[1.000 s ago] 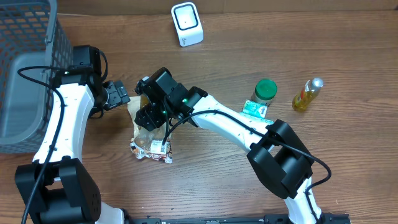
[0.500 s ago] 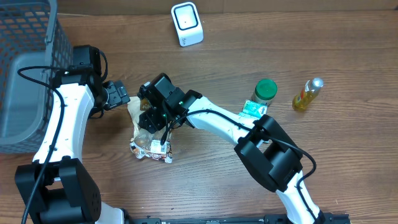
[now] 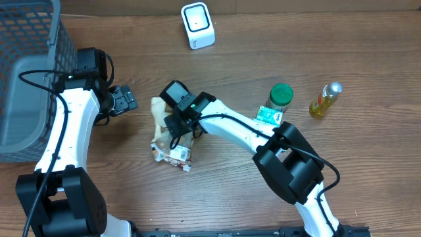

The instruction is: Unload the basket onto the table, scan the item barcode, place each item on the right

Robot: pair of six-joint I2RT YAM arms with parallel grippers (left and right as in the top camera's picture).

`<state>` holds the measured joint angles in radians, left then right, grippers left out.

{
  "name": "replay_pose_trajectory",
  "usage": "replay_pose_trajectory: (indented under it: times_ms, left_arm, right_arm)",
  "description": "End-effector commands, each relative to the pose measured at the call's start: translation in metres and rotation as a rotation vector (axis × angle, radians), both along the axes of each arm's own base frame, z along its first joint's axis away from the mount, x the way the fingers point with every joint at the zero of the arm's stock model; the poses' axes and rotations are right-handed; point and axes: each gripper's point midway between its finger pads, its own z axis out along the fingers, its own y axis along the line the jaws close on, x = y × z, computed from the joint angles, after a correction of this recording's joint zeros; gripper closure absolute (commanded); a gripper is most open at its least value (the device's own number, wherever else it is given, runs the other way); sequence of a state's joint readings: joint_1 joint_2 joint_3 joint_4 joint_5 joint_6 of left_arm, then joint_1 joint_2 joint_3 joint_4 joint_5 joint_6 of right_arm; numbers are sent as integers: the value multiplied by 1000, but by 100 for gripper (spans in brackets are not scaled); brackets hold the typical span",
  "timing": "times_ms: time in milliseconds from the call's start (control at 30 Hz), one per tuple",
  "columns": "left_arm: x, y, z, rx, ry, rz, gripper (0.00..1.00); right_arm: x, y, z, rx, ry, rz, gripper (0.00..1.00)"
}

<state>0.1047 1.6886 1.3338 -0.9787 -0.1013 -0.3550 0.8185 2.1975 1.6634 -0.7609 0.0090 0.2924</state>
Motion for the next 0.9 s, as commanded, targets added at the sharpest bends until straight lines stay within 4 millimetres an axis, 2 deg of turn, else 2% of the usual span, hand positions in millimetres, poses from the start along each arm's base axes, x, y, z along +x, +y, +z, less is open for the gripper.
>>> replay_pose_trajectory:
  times_ms: [0, 133, 200, 300, 400, 433, 467, 533, 633, 867]
  left_arm:
    - [2, -1, 9, 7, -25, -25, 0]
    - [2, -1, 9, 7, -25, -25, 1]
    - [2, -1, 9, 7, -25, -25, 0]
    - [2, -1, 9, 7, -25, -25, 0]
    - [2, -1, 9, 7, -25, -25, 1]
    - [2, -1, 9, 7, -25, -25, 1]
    - [2, -1, 9, 7, -25, -25, 1]
    - [2, -1, 9, 7, -25, -25, 1]
    - [2, -1, 9, 7, -25, -25, 0]
    - [2, -1, 9, 7, -25, -25, 0]
  right_arm:
    - [22, -55, 0, -144, -52, -221, 33]
    - [24, -77, 20, -145, -34, -357, 32]
    - [26, -79, 37, -121, -47, -368, 32]
    - [31, -75, 85, -49, -111, -353, 32]
    - [32, -70, 122, 14, -180, -312, 21]
    - [33, -69, 130, 25, -195, -301, 14]
    - [33, -69, 134, 26, -206, -284, 12]
    - [34, -71, 134, 5, -221, -228, 6]
    - [37, -75, 121, -44, -219, -162, 1]
    - [49, -84, 70, -163, -176, 9, 0]
